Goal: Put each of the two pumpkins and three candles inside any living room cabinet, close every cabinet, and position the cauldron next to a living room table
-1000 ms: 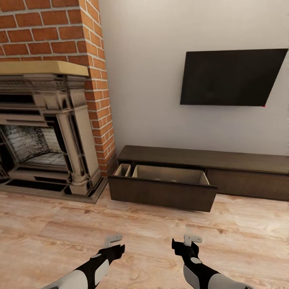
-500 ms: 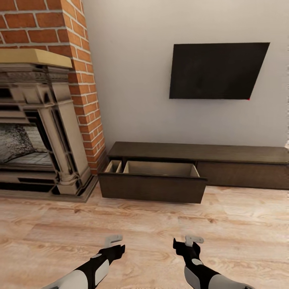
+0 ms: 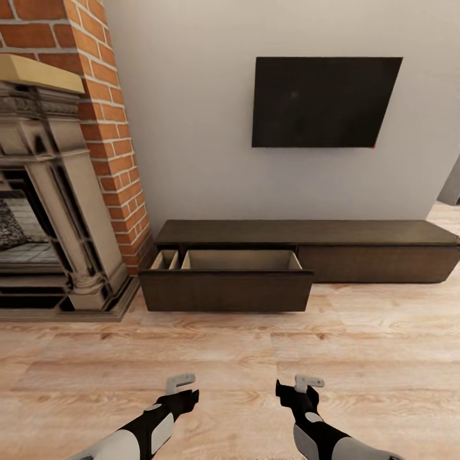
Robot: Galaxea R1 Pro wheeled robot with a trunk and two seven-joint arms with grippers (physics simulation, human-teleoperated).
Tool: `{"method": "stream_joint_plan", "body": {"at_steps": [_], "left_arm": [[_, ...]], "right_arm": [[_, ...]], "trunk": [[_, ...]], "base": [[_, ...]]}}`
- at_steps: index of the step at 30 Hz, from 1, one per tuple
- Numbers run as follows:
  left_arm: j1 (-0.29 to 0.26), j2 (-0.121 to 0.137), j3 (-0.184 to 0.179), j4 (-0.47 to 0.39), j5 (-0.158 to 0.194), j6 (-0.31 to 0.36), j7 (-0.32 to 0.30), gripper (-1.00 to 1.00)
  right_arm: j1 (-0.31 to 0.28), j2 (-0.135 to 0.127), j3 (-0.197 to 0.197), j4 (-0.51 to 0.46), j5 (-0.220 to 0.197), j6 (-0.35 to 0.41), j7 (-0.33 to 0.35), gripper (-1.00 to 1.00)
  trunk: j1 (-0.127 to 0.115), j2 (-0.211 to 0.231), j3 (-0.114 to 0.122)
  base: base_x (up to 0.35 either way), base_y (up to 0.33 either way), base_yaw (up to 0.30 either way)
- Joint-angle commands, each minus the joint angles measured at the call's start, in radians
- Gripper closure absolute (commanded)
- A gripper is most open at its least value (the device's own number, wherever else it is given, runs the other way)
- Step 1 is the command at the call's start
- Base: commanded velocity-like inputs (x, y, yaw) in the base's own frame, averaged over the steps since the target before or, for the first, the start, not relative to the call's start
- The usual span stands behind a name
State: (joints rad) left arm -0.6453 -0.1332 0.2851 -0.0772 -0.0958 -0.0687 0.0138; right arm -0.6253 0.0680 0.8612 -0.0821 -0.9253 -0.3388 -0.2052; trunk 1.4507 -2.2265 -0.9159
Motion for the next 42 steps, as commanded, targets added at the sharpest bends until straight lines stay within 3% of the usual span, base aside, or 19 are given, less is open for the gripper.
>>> {"method": "stream_joint_plan", "body": {"at_steps": [1, 17, 20, 27, 39, 42], "left_arm": [[-0.001, 0.0, 0.008, 0.001, -0.01, -0.003, 0.001, -1.0], [-0.001, 0.002, 0.008, 0.001, -0.002, -0.003, 0.001, -1.0], [-0.001, 0.002, 0.009, 0.001, -0.001, -0.002, 0.001, -1.0], [-0.001, 0.003, 0.008, 0.001, -0.002, -0.002, 0.002, -1.0], [-0.001, 0.002, 0.008, 0.001, -0.002, -0.002, 0.002, -1.0], [-0.001, 0.002, 0.008, 0.001, -0.002, -0.002, 0.002, -1.0]], "right_arm": [[-0.001, 0.001, 0.009, 0.0, -0.006, -0.002, -0.005, -1.0], [-0.001, 0.004, 0.01, 0.0, -0.005, -0.001, -0.005, -1.0], [-0.001, 0.007, 0.011, 0.0, -0.005, -0.001, -0.005, -1.0], [-0.001, 0.041, 0.01, 0.014, -0.003, -0.002, -0.005, -1.0], [-0.001, 0.045, 0.009, 0.021, -0.001, -0.003, -0.005, -1.0], [-0.001, 0.045, 0.009, 0.021, -0.002, -0.003, -0.005, -1.0]], "trunk": [[0.004, -0.008, -0.005], [0.065, -0.12, -0.074], [0.077, -0.141, -0.085], [0.103, -0.19, -0.108], [0.149, -0.273, -0.146], [0.151, -0.274, -0.158]], "base": [[0.0, 0.0, -0.169], [0.0, 0.0, -0.075], [0.0, 0.0, 0.05], [0.0, 0.0, 0.202], [0.0, 0.0, 0.106], [0.0, 0.0, -0.045]]}}
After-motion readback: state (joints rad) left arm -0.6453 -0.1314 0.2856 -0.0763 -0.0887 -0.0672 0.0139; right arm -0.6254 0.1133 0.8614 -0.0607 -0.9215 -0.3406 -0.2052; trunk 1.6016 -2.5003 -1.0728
